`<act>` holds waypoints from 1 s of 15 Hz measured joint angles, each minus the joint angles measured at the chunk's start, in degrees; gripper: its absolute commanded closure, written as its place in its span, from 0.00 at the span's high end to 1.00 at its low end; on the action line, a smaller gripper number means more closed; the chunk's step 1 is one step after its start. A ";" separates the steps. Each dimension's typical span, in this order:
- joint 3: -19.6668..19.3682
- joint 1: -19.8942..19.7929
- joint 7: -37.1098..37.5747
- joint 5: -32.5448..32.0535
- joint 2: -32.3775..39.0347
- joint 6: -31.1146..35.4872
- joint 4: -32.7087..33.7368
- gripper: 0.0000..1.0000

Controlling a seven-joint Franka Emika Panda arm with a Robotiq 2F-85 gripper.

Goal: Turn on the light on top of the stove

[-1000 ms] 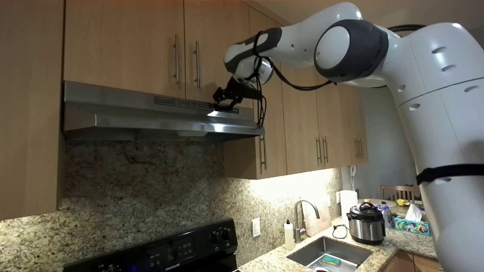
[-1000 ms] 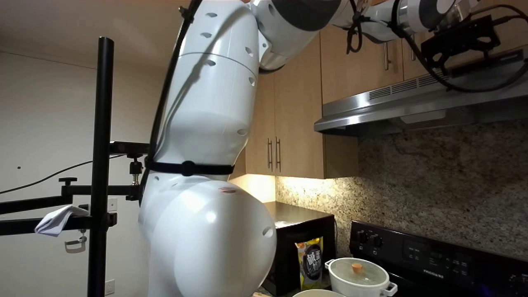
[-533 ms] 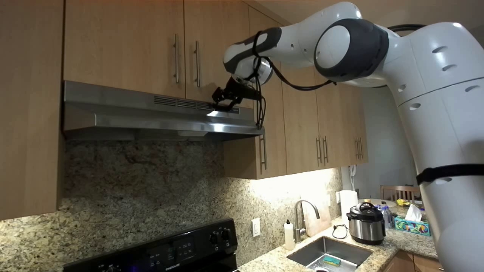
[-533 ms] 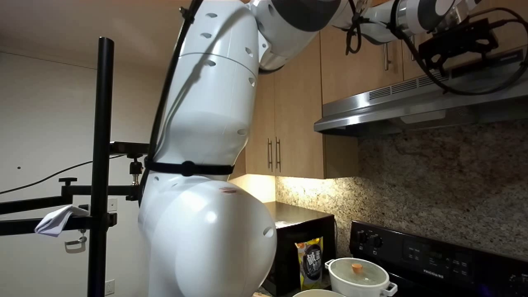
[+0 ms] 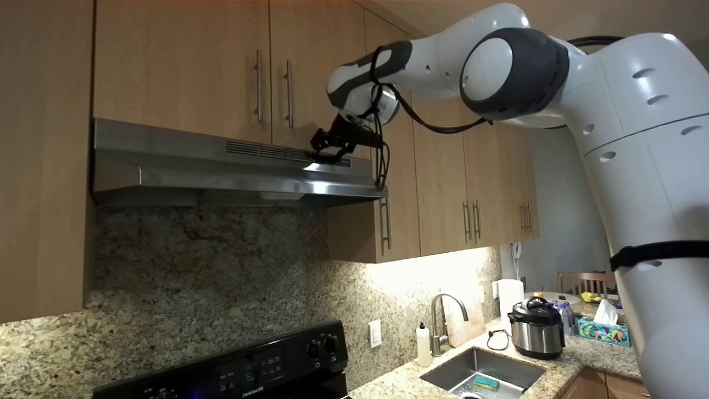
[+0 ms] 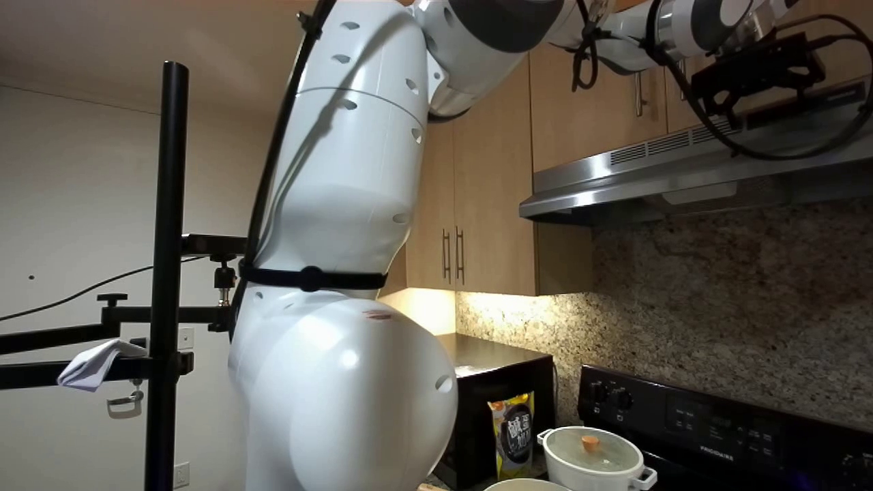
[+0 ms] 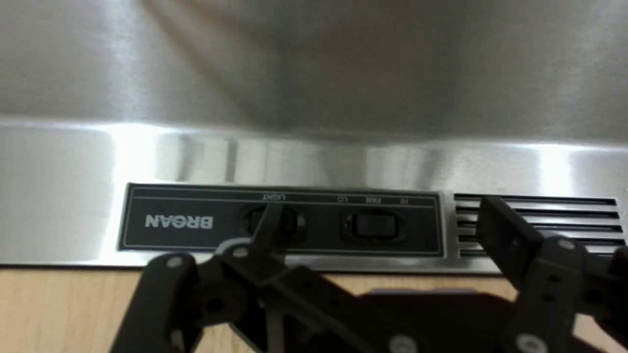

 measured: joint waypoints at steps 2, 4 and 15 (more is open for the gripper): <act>-0.05 0.00 0.93 -0.26 0.00 -0.21 -0.33 1.00; -0.05 0.02 1.30 -0.30 0.01 -0.53 -0.97 1.00; 0.00 0.40 2.17 -1.22 0.00 -0.51 -2.18 1.00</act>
